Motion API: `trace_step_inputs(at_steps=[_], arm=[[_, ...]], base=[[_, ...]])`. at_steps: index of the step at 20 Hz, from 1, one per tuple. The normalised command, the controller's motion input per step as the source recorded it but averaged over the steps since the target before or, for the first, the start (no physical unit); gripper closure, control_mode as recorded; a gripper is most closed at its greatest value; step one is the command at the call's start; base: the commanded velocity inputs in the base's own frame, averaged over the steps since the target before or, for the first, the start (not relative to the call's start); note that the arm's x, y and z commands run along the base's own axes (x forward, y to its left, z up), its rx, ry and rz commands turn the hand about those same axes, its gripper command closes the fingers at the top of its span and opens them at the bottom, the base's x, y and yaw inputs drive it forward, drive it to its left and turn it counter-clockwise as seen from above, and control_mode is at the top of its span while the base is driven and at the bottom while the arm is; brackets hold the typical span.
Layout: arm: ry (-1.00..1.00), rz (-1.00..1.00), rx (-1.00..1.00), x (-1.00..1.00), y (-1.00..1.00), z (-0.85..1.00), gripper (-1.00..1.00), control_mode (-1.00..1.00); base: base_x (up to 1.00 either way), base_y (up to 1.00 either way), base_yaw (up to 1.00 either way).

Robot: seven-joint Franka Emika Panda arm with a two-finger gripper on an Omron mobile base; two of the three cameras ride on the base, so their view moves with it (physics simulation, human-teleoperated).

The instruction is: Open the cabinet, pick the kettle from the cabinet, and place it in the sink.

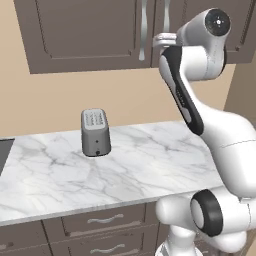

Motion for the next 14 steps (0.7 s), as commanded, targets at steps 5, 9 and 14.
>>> trace_step_inputs(at_steps=[5, 9, 14], arm=[[-0.03, 0.0, 0.0, 0.26, 0.0, 0.19, -1.0, -1.0], [-0.01, 0.0, 0.02, 0.29, 0.03, 0.17, -1.0, -1.0], [0.0, 0.0, 0.05, 0.33, 0.08, 0.15, -1.0, -1.0]], base=[[0.0, 0.0, 0.0], [0.0, 0.0, 0.0], [0.0, 0.0, 0.0]])
